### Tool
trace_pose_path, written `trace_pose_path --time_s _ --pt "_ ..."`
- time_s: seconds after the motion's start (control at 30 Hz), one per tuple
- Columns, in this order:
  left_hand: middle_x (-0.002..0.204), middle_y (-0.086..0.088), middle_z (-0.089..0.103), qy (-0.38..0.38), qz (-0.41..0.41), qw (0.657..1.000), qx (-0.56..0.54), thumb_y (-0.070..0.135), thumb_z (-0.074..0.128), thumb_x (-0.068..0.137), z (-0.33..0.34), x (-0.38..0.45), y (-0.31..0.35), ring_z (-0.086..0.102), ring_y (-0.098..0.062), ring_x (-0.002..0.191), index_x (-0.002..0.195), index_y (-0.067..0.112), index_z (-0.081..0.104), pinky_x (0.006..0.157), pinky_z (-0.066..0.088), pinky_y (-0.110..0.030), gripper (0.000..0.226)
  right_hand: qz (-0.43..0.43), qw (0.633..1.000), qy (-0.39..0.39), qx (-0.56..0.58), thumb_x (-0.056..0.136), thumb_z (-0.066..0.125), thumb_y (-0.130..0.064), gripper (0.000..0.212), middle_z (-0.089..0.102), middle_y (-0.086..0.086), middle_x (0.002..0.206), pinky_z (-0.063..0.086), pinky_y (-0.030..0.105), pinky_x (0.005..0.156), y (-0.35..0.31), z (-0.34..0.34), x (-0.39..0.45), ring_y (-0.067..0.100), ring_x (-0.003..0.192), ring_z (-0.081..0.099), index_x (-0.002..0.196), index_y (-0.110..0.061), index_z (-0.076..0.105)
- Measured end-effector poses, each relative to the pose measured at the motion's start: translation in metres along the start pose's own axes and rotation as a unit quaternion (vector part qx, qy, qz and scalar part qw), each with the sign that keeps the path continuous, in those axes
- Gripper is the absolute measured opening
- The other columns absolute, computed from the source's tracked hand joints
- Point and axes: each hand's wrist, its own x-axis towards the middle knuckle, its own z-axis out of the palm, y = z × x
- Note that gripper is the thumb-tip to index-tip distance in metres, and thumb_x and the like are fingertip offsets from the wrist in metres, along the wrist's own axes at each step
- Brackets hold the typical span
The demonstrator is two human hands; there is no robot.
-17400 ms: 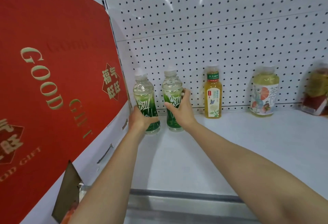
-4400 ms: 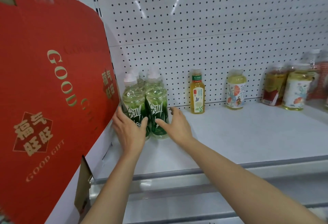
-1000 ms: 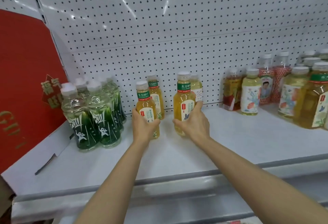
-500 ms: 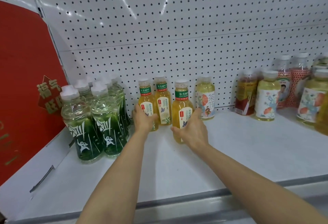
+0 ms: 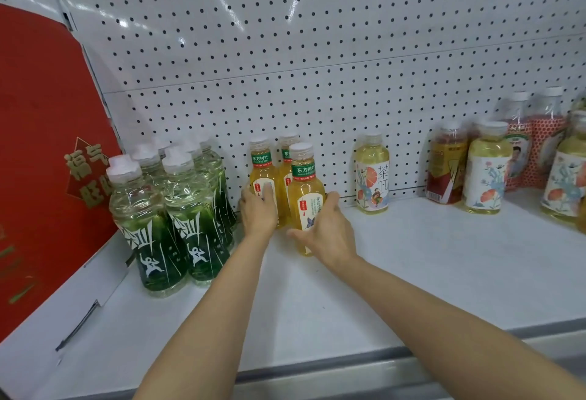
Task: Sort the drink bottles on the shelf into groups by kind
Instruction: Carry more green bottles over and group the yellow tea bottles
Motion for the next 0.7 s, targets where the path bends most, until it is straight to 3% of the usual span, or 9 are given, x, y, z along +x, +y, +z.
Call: trace_pose_path --time_s 0.1,0.17,0.23,0.37,0.43,0.57,0.7 --pt "0.152 -0.007 0.037 0.042 0.108 0.993 -0.019 0.065 0.036 0.096 -0.007 -0.033 0.018 0.043 -0.025 0.134 0.152 0.017 0.027 0.104 0.040 -0.044 0.075 -0.010 1.000 -0.010 0.004 0.070 0.080 -0.044 0.070 0.055 0.002 0.100 0.044 0.033 0.062 -0.007 0.011 0.002 0.022 0.084 0.058 0.106 -0.020 0.025" --pt "0.148 -0.006 0.038 0.044 0.160 0.986 0.028 0.069 0.051 0.086 -0.009 -0.051 0.023 0.043 -0.024 0.132 0.151 0.017 0.026 0.103 0.041 -0.042 0.088 -0.019 1.000 -0.016 0.000 0.079 0.070 -0.038 0.057 0.059 0.005 0.104 0.044 0.035 0.065 -0.013 0.020 0.003 0.027 0.090 0.061 0.114 -0.015 0.032" --pt "0.145 -0.007 0.038 0.027 0.161 0.981 0.105 0.064 0.066 0.077 -0.010 -0.057 0.021 0.044 -0.026 0.130 0.149 0.015 0.025 0.103 0.044 -0.045 0.096 -0.043 0.999 -0.032 0.007 0.085 0.061 -0.041 0.053 0.060 0.004 0.113 0.048 0.035 0.073 -0.018 0.027 0.003 0.027 0.099 0.062 0.126 -0.016 0.038" --pt "0.136 -0.010 0.038 0.004 0.141 0.979 0.146 0.044 0.072 0.085 -0.020 -0.044 0.013 0.053 -0.032 0.119 0.141 0.014 0.035 0.096 0.048 -0.043 0.074 -0.069 0.990 -0.119 0.025 0.078 0.072 -0.039 0.074 0.055 0.004 0.126 0.047 0.035 0.077 -0.015 0.028 0.002 0.029 0.106 0.060 0.133 -0.013 0.030" --pt "0.137 -0.009 0.039 -0.009 0.137 0.981 0.137 0.037 0.071 0.088 -0.025 -0.036 0.013 0.054 -0.030 0.118 0.143 0.015 0.036 0.095 0.047 -0.043 0.068 -0.095 0.987 -0.131 -0.017 0.071 0.077 -0.047 0.086 0.052 0.005 0.129 0.049 0.037 0.079 -0.009 0.030 0.004 0.028 0.109 0.058 0.133 -0.012 0.030" --pt "0.138 -0.009 0.049 -0.019 0.143 0.984 0.107 0.027 0.070 0.090 -0.029 -0.023 0.015 0.052 -0.029 0.124 0.146 0.012 0.033 0.099 0.044 -0.042 0.069 -0.182 0.971 -0.080 -0.134 0.072 0.068 -0.065 0.087 0.050 0.006 0.134 0.041 0.035 0.098 0.005 0.033 0.014 0.024 0.122 0.048 0.134 -0.012 0.038" --pt "0.134 -0.010 0.052 -0.033 0.148 0.982 0.117 0.025 0.068 0.092 -0.028 -0.016 0.012 0.053 -0.028 0.122 0.141 0.009 0.035 0.093 0.043 -0.037 0.062 -0.266 0.936 -0.030 -0.230 0.085 0.056 -0.060 0.079 0.044 0.010 0.144 0.027 0.040 0.114 0.017 0.028 0.024 0.027 0.135 0.037 0.141 -0.008 0.036"
